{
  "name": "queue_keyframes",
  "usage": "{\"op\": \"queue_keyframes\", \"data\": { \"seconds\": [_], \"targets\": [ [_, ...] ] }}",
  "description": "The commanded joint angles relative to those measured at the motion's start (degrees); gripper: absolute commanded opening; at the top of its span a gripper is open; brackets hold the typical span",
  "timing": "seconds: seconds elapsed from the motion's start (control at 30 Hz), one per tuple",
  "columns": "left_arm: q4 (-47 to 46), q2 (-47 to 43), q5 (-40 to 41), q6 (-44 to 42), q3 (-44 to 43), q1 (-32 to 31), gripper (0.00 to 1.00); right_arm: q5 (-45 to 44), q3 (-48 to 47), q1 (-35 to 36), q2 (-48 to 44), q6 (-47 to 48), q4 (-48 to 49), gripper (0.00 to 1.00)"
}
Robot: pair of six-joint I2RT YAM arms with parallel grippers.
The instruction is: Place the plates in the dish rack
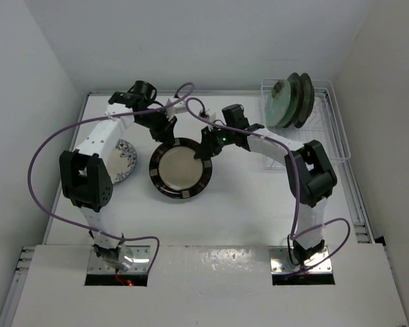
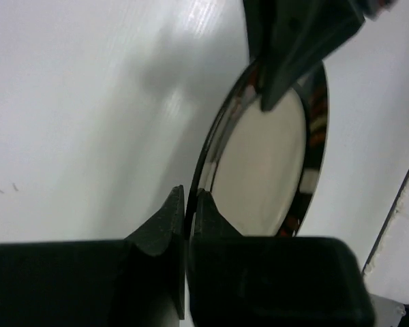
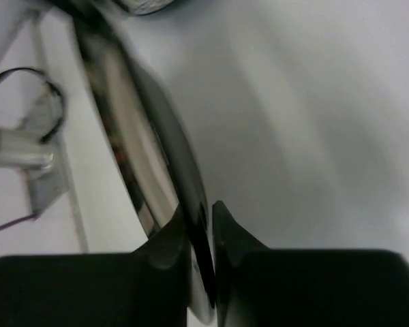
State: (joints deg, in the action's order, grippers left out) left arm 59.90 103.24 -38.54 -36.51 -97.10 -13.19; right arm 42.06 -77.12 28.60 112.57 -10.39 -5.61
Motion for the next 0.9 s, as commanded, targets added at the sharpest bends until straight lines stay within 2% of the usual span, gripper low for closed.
{"op": "queue_keyframes", "data": {
  "seconds": [0.0,0.07,0.1,0.13,0.17,0.2,0.23,0.37,0.4,0.53,0.57,0.63,0.67,0.77,0.87],
  "targets": [
    [-1.2,-1.6,-10.4,2.3,-2.5,0.4,0.0,-1.9,-2.5,0.0,0.1,-8.6,5.8,0.0],
    [-2.1,-1.6,-9.5,4.0,-2.5,0.4,0.0,-2.3,-2.2,-0.6,-0.3,-9.8,6.8,0.0],
    [-2.9,-1.6,-8.1,5.2,-2.5,0.9,0.21,-2.7,-2.2,-0.9,-2.3,-10.4,7.6,0.0],
    [-3.6,-1.6,-7.2,6.3,-3.0,0.9,0.46,-3.0,-1.2,-1.3,-3.2,-11.8,8.7,0.0],
    [-3.6,-1.0,-4.5,8.0,-3.8,1.5,0.85,-4.3,-0.1,-2.8,-6.5,-13.2,11.6,0.0],
    [-5.7,-1.0,-2.2,11.3,-3.8,2.1,0.98,-4.9,0.7,-3.5,-7.8,-14.6,12.5,0.0],
    [-6.7,-1.0,2.9,12.9,-5.3,2.1,1.0,-5.6,0.9,-5.8,-11.5,-15.3,14.1,0.0],
    [-10.8,-1.0,12.4,20.6,-8.8,7.5,1.0,-6.4,-1.3,-11.5,-18.1,-18.1,14.9,0.0],
    [-12.2,-1.0,13.7,22.2,-8.8,9.8,1.0,-7.5,-2.1,-13.5,-19.7,-18.1,14.6,0.0],
    [-13.5,-2.2,16.2,25.6,-8.6,12.7,1.0,-13.9,-10.4,-20.8,-23.8,-16.4,9.7,0.0],
    [-13.5,-2.2,16.2,25.6,-7.1,13.5,1.0,-20.2,-11.5,-22.5,-24.3,-14.7,6.8,0.0],
    [-13.5,-2.8,15.5,25.6,-5.4,14.1,1.0,-25.4,-14.2,-24.3,-26.6,-12.9,5.8,0.0],
    [-14.0,-2.8,14.6,25.6,-3.7,14.1,1.0,-33.1,-14.9,-27.6,-28.5,-11.0,5.8,0.0],
    [-14.0,-3.9,14.0,25.6,-2.2,14.1,1.0,-44.9,-15.3,-32.9,-31.0,-6.5,7.8,0.0],
    [-14.5,-3.9,14.0,25.6,-1.7,14.1,1.0,-52.0,-17.1,-36.9,-30.4,0.1,8.8,0.0]
  ]
}}
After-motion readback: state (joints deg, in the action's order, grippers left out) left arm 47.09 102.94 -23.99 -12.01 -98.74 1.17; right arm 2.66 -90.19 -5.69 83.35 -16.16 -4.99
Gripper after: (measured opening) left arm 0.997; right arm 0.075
